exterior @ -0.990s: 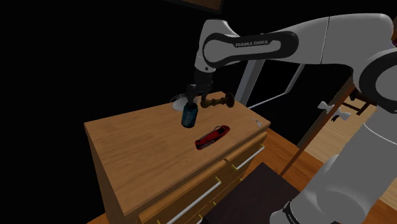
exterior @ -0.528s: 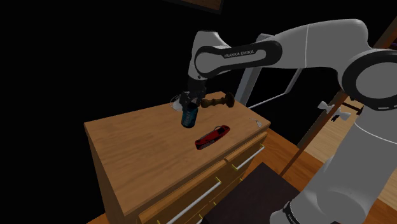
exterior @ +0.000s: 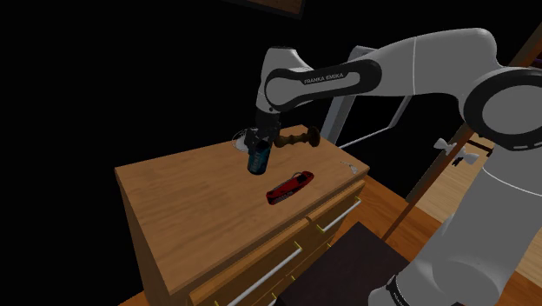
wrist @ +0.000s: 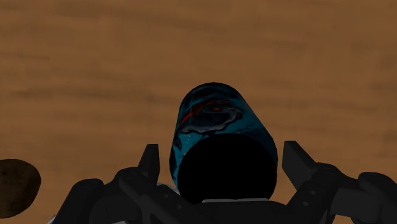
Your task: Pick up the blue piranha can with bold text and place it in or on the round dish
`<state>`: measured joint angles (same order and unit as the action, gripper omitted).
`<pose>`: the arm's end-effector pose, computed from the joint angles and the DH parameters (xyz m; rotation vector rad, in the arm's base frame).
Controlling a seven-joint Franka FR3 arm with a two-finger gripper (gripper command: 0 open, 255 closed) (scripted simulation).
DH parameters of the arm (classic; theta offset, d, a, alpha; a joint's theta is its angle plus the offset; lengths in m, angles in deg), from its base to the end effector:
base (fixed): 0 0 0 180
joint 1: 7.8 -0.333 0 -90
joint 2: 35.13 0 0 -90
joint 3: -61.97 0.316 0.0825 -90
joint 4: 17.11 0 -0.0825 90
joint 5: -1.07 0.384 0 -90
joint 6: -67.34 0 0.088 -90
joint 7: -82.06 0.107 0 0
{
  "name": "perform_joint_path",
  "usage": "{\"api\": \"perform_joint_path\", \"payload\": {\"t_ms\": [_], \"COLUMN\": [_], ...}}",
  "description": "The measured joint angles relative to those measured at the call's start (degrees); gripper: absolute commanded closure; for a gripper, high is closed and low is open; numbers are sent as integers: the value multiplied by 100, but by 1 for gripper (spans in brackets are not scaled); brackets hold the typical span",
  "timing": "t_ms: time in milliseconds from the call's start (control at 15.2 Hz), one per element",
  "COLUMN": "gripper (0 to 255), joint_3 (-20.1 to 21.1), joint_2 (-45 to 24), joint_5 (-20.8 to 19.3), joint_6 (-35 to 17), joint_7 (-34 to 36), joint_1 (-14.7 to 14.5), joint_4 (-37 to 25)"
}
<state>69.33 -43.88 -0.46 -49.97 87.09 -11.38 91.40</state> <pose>0.5867 0.1092 0.4240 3.1326 0.1786 0.0044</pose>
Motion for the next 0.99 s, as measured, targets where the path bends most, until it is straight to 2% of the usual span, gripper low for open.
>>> {"api": "perform_joint_path", "payload": {"t_ms": [66, 132, 792, 990], "gripper": [0, 255, 255, 255], "joint_3": [0, 0, 0, 1], "joint_2": [0, 0, 2, 70], "joint_5": [0, 0, 0, 13], "joint_6": [0, 0, 0, 153], "joint_7": [0, 0, 1, -9], "joint_1": [0, 0, 0, 3], "joint_4": [0, 0, -2, -81]}}
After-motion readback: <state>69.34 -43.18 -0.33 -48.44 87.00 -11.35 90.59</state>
